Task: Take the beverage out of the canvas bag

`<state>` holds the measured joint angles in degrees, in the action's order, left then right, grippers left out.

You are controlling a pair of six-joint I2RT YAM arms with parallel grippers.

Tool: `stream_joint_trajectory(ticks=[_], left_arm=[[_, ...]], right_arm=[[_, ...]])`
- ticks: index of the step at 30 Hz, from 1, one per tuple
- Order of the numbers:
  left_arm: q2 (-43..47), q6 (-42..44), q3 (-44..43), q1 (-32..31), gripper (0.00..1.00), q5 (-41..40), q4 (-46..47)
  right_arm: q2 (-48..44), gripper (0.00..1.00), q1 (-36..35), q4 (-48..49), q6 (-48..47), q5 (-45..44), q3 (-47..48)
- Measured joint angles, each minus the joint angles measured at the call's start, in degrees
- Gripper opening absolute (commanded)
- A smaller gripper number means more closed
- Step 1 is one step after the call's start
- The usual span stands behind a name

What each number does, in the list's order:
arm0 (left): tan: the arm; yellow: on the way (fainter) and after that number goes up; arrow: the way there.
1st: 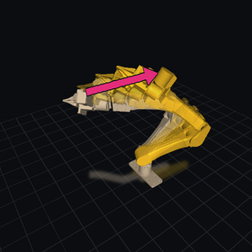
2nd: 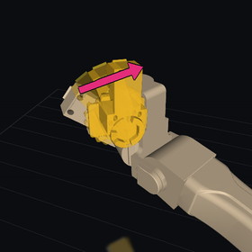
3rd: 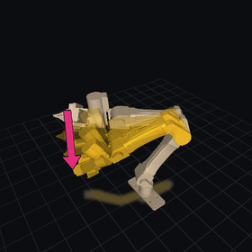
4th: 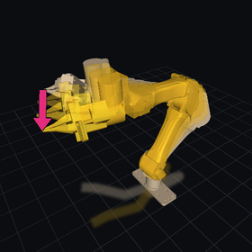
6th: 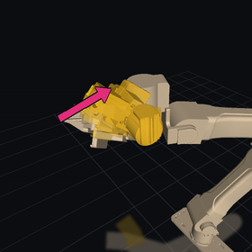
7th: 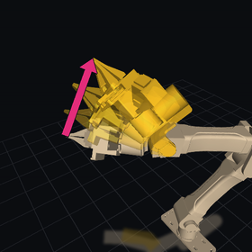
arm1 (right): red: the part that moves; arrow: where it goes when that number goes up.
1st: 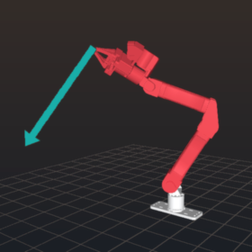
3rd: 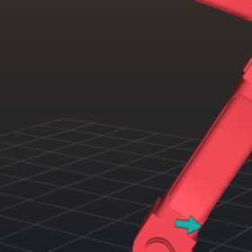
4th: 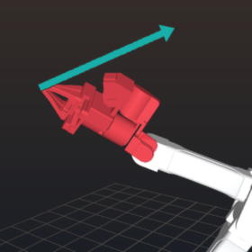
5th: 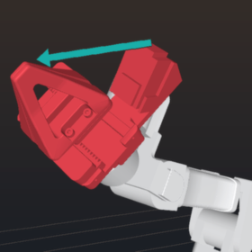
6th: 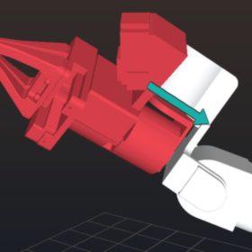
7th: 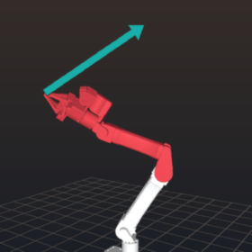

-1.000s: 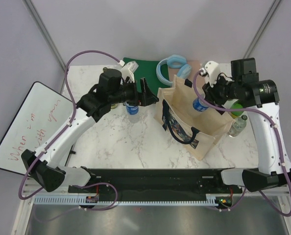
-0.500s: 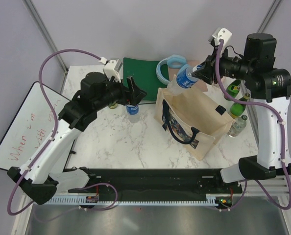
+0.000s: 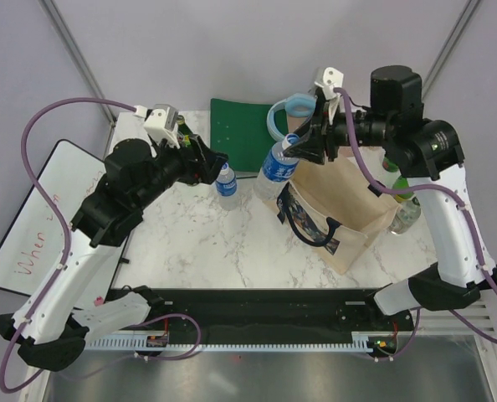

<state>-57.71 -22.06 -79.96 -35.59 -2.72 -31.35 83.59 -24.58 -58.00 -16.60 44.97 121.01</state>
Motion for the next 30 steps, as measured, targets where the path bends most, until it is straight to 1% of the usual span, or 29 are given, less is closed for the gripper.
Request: stream_joint_trajectory(ticks=[3, 6, 10, 13, 17, 24, 27, 30], left_arm=[[0.8, 0.1, 1.3, 0.0, 0.88, -1.4, -0.3], [1.9, 0.1, 2.7, 0.0, 0.88, -3.1, -1.2], [4.3, 0.0, 4.8, 0.0, 0.88, -5.7, -2.5], [6.3, 0.0, 6.3, 0.0, 0.88, -7.0, -3.2], [8.5, -0.2, 8.2, 0.0, 0.88, -8.4, -3.9], [10.9, -1.0, 10.8, 0.0, 0.88, -9.8, -5.4], [11.6, -1.2, 11.5, 0.0, 0.88, -10.4, -6.1], [11.9, -1.3, 11.9, 0.0, 0.88, -10.6, -6.3]], right_arm=[[0.0, 0.0, -5.8, -0.3, -2.5, -1.4, -1.7], [0.0, 0.0, -11.6, -0.8, -6.6, -3.5, -5.4], [0.3, 0.0, -19.7, -2.5, -13.4, -7.4, -12.7], [0.5, 0.0, -23.5, -2.4, -16.5, -9.0, -18.1], [0.6, 0.0, -25.1, 0.8, -19.3, -10.1, -25.7], [1.2, 0.0, -25.1, 13.3, -20.7, -14.1, -37.7], [2.4, 0.0, -25.1, 18.2, -19.9, -15.6, -40.4], [4.2, 0.0, -25.0, 22.1, -18.4, -17.0, -41.3]])
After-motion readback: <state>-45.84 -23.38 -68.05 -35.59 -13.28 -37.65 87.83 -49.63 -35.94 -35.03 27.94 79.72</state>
